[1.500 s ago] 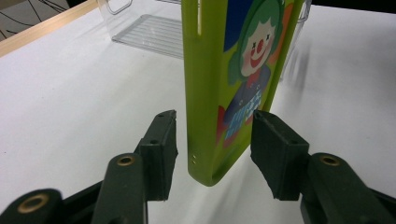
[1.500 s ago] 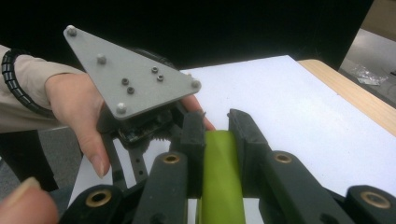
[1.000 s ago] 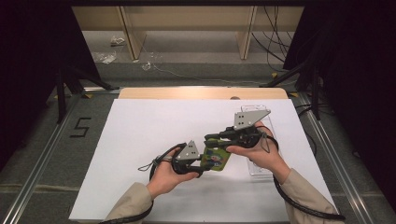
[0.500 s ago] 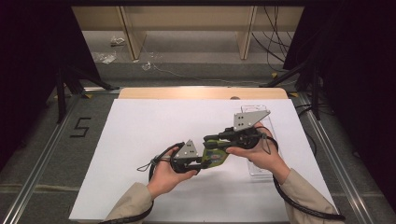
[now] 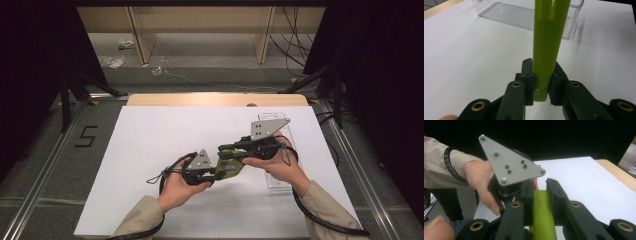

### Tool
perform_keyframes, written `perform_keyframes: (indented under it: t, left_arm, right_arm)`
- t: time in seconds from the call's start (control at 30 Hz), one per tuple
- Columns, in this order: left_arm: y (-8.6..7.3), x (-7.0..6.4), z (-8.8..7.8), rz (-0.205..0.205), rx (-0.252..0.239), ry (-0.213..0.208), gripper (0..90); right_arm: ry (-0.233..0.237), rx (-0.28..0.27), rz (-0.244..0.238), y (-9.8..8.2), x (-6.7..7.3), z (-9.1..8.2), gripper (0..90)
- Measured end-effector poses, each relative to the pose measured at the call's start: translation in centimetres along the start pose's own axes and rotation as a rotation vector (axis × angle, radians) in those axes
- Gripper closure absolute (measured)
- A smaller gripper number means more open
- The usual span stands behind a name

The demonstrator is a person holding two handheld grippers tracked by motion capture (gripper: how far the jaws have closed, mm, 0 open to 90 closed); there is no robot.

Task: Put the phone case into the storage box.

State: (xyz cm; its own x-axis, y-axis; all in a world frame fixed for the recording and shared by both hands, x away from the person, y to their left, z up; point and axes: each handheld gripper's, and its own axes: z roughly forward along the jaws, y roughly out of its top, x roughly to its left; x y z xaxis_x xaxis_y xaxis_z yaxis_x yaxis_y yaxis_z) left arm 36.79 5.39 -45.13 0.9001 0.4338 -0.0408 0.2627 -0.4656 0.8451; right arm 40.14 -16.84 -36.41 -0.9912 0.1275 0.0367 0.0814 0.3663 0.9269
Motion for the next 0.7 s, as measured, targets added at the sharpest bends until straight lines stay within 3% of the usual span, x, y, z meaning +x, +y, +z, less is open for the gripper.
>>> perform_keyframes:
  t: [0.33, 0.53, 0.7]
  left_arm:
    - [0.10, 0.04, -0.11, -0.003, -0.004, -0.003, 76.7]
    - [-0.07, 0.24, -0.10, -0.024, 0.001, 0.038, 76.7]
    - [-0.02, 0.49, -0.47, -0.063, -0.009, 0.076, 76.7]
  right_arm:
    - [-0.014, -0.005, -0.024, 0.00, -0.13, -0.23, 72.1]
    - [-0.112, -0.023, -0.054, -0.11, -0.39, -0.47, 41.3]
    - [-0.161, -0.079, -0.021, -0.24, -0.84, -0.88, 30.2]
